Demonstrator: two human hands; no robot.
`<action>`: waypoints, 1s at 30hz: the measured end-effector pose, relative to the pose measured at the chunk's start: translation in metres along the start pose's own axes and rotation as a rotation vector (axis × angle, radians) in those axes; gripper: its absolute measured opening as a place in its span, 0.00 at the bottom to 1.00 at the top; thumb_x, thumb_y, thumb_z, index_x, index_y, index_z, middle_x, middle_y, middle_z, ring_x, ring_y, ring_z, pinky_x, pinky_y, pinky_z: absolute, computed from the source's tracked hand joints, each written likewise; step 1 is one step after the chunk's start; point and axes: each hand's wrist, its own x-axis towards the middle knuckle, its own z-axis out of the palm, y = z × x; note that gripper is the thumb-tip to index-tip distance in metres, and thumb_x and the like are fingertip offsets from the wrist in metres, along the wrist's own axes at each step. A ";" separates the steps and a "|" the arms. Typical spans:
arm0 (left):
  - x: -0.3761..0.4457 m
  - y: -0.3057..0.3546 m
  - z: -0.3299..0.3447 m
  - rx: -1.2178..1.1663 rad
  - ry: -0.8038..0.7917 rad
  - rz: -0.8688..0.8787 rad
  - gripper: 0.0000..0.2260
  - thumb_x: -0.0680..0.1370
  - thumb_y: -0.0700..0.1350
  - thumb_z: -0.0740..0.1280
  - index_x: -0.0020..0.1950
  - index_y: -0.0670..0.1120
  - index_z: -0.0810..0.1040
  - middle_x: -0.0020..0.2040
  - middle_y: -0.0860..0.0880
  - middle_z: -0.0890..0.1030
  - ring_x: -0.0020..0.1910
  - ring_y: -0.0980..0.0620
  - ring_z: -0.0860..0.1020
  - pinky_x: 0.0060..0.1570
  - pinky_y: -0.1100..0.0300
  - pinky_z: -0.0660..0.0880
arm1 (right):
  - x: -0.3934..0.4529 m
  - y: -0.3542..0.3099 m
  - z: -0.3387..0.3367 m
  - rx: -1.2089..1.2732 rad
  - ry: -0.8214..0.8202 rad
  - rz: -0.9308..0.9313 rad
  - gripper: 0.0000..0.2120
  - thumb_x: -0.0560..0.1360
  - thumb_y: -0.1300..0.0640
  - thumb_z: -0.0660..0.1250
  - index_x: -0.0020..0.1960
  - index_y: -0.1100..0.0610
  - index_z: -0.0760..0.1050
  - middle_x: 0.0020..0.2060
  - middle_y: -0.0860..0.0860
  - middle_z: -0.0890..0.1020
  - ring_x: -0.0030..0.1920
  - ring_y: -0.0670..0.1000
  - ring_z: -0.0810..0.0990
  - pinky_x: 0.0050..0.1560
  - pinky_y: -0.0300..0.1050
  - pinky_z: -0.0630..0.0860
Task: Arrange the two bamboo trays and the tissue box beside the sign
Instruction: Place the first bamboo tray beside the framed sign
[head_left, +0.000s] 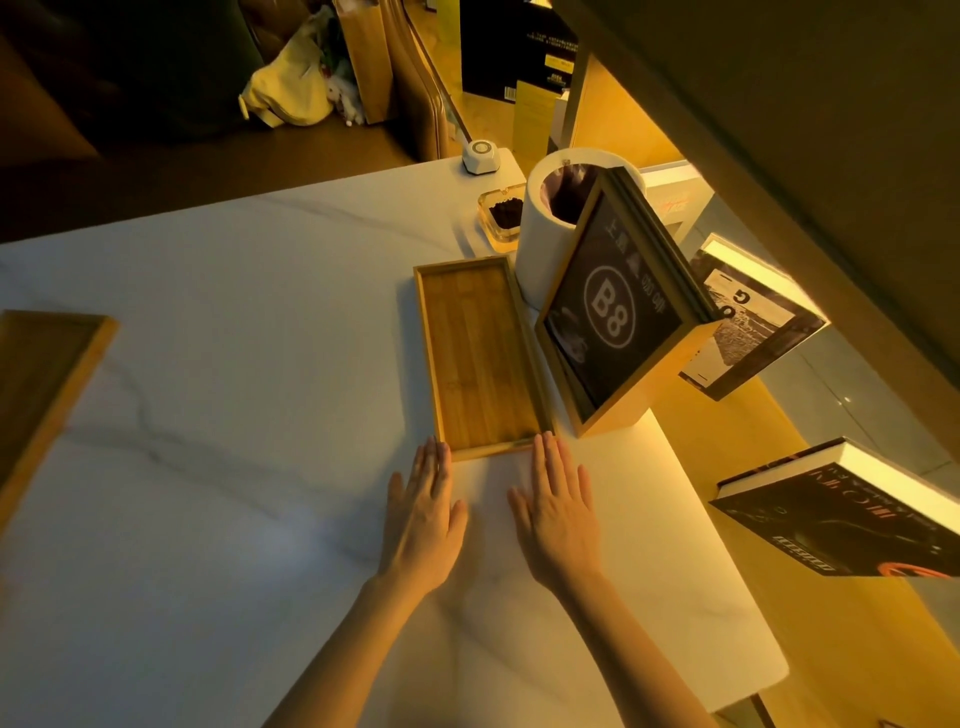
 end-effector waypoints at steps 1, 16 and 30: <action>0.000 0.001 0.000 0.000 0.003 0.002 0.28 0.79 0.49 0.52 0.73 0.46 0.39 0.77 0.46 0.46 0.76 0.50 0.46 0.73 0.49 0.46 | 0.001 0.002 0.001 0.011 0.000 0.006 0.30 0.71 0.38 0.31 0.69 0.50 0.31 0.70 0.47 0.34 0.72 0.48 0.33 0.69 0.44 0.32; -0.002 0.018 0.006 -0.033 -0.035 0.025 0.28 0.79 0.50 0.51 0.69 0.49 0.34 0.77 0.47 0.44 0.75 0.51 0.43 0.73 0.51 0.44 | 0.009 0.015 0.002 -0.072 0.113 -0.030 0.28 0.77 0.46 0.47 0.70 0.59 0.40 0.75 0.58 0.52 0.71 0.54 0.42 0.70 0.50 0.41; -0.001 0.017 0.006 0.004 -0.023 0.029 0.29 0.79 0.49 0.52 0.69 0.49 0.33 0.77 0.47 0.45 0.76 0.50 0.46 0.73 0.49 0.45 | 0.011 0.018 -0.001 -0.117 0.100 -0.065 0.29 0.77 0.47 0.47 0.73 0.60 0.46 0.75 0.58 0.51 0.72 0.54 0.41 0.70 0.49 0.40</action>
